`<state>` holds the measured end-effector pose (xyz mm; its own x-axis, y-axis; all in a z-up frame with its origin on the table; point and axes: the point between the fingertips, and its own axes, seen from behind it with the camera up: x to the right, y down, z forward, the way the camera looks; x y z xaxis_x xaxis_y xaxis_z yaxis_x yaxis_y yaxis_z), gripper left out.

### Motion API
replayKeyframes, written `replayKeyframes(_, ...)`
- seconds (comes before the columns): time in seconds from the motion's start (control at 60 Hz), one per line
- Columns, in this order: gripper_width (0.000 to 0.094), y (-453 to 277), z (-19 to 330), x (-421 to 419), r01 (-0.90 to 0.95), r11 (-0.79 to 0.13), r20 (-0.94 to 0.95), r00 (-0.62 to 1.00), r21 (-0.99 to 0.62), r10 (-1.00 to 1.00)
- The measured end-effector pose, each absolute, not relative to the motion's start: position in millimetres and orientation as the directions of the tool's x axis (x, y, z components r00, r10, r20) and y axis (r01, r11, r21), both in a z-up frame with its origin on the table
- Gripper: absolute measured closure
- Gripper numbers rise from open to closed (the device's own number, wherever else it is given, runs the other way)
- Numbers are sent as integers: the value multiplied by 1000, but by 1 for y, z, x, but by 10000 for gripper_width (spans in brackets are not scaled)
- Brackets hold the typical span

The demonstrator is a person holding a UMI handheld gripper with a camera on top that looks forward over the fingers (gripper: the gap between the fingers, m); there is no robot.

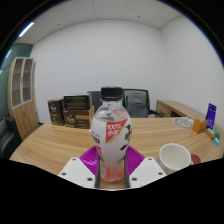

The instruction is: Pour water

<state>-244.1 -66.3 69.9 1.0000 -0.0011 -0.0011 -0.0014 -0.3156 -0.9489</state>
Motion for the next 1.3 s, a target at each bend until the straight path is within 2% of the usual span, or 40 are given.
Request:
replayKeyframes(0.05, 607, -69, 74, -244, 12, -309, 10, 1000, -951, 6)
replayKeyframes(0.067, 650, -71, 75, -246, 16, -303, 13, 1000, -953, 12)
replayKeyframes(0.083, 655, -73, 76, -246, 20, -302, 16, 1000, -953, 17)
replayKeyframes(0.217, 655, -80, 111, -252, -38, -268, -52, 998, -963, 42)
replayKeyframes(0.3, 655, -89, 142, -256, -171, -255, -191, 980, -952, 56)
replayKeyframes(0.383, 657, -98, 168, -260, -392, -262, -422, 904, -882, 71)
replayKeyframes(0.483, 658, -108, 196, -270, -693, -303, -739, 671, -654, 59)
replayKeyframes(0.6, 659, -105, 214, -260, -901, -354, -966, 254, -253, 45)
replayKeyframes(0.75, 659, -108, 215, -249, -918, -358, -984, -179, 172, -14)
replayKeyframes(0.883, 657, -113, 207, -241, -839, -353, -905, -421, 413, -58)
replayKeyframes(1.067, 659, -108, 192, -232, -793, -325, -851, -517, 516, -91)
replayKeyframes(1.183, 658, -126, 196, -226, -804, -347, -872, -477, 483, -109)
replayKeyframes(1.217, 659, -109, 195, -236, -813, -359, -885, -453, 459, -107)
replayKeyframes(1.3, 658, -121, 204, -229, -854, -386, -936, -338, 349, -97)
